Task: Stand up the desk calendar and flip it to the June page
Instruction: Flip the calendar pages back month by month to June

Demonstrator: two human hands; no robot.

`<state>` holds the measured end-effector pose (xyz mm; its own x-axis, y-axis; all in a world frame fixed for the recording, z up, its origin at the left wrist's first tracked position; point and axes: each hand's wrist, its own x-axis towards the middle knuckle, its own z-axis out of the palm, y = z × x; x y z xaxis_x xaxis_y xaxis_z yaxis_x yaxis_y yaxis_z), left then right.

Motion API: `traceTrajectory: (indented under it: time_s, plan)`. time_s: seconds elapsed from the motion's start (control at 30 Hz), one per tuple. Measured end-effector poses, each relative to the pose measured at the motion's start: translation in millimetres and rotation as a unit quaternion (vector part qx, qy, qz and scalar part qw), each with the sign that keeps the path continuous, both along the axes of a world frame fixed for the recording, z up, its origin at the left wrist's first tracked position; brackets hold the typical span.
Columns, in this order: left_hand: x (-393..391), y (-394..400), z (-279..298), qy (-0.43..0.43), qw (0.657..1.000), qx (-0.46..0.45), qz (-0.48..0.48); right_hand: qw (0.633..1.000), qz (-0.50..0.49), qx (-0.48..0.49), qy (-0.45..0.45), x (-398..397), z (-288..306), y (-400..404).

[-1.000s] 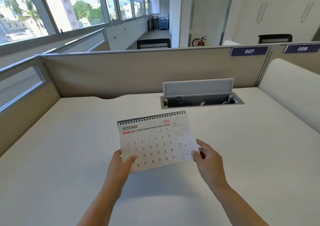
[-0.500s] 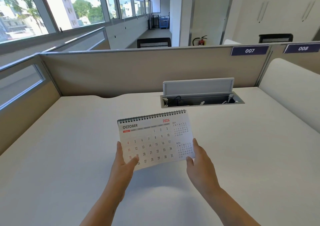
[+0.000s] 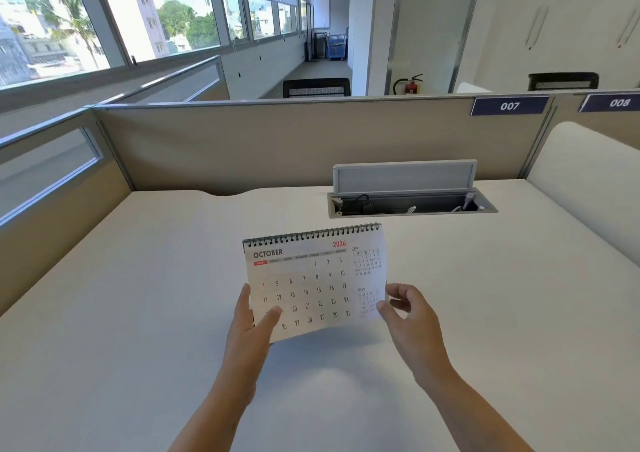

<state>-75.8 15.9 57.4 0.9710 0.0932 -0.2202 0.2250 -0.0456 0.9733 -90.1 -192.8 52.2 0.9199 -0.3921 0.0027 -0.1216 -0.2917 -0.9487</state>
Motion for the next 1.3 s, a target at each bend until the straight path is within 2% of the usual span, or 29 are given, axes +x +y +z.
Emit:
traceTrajectory:
  time_s: [0.07, 0.2, 0.3, 0.37, 0.47, 0.57, 0.67, 0.77, 0.87, 0.97, 1.13, 1.2, 1.3]
  plan:
    - [0.6, 2.5, -0.5, -0.003, 1.0, -0.022, 0.015, 0.999, 0.004, 0.042, -0.001, 3.2, 7.8, -1.1]
    - [1.8, 7.7, 0.5, -0.011, 0.997, -0.056, 0.048, 0.999, 0.031, 0.03, -0.009, 12.9, 21.9, -9.3]
    - [2.0, 12.8, 0.0, 0.002, 0.991, -0.106, 0.087, 0.992, 0.054, 0.11, -0.039, 22.0, 38.7, -19.4]
    - [2.3, 16.7, -1.9, 0.009, 0.986, -0.14, 0.089, 0.975, 0.069, 0.203, -0.049, 31.5, 56.1, -26.4]
    - [4.4, 18.9, -4.8, 0.032, 0.986, -0.143, 0.08, 0.926, 0.113, 0.352, -0.08, 50.1, 85.0, -32.7]
    - [6.0, 18.0, -7.7, 0.041, 0.992, -0.094, 0.074, 0.891, 0.151, 0.407, -0.133, 71.4, 107.9, -30.8]
    - [5.4, 17.8, -10.9, 0.04, 0.995, -0.067, 0.067, 0.911, 0.178, 0.342, -0.146, 94.2, 116.9, -22.3]
    - [5.4, 19.3, -11.0, 0.046, 0.994, -0.066, 0.074, 0.958, 0.199, 0.175, -0.111, 106.5, 110.8, -12.5]
    - [7.3, 22.1, -12.9, 0.05, 0.993, -0.072, 0.078, 0.967, 0.233, 0.08, -0.07, 107.9, 94.9, -10.1]
    - [9.3, 24.6, -13.9, 0.051, 0.992, -0.079, 0.08, 0.975, 0.202, 0.07, -0.056, 105.5, 77.4, -13.4]
    - [12.2, 25.8, -10.5, 0.051, 0.991, -0.094, 0.086, 0.993, 0.039, -0.006, -0.113, 93.1, 46.5, -27.7]
    - [13.0, 26.8, -9.3, 0.05, 0.989, -0.105, 0.087, 0.996, 0.004, -0.001, -0.085, 82.5, 30.0, -34.4]
    - [14.7, 28.0, -8.4, 0.051, 0.988, -0.123, 0.082, 0.999, 0.0, 0.049, 0.008, 64.2, 6.8, -42.6]
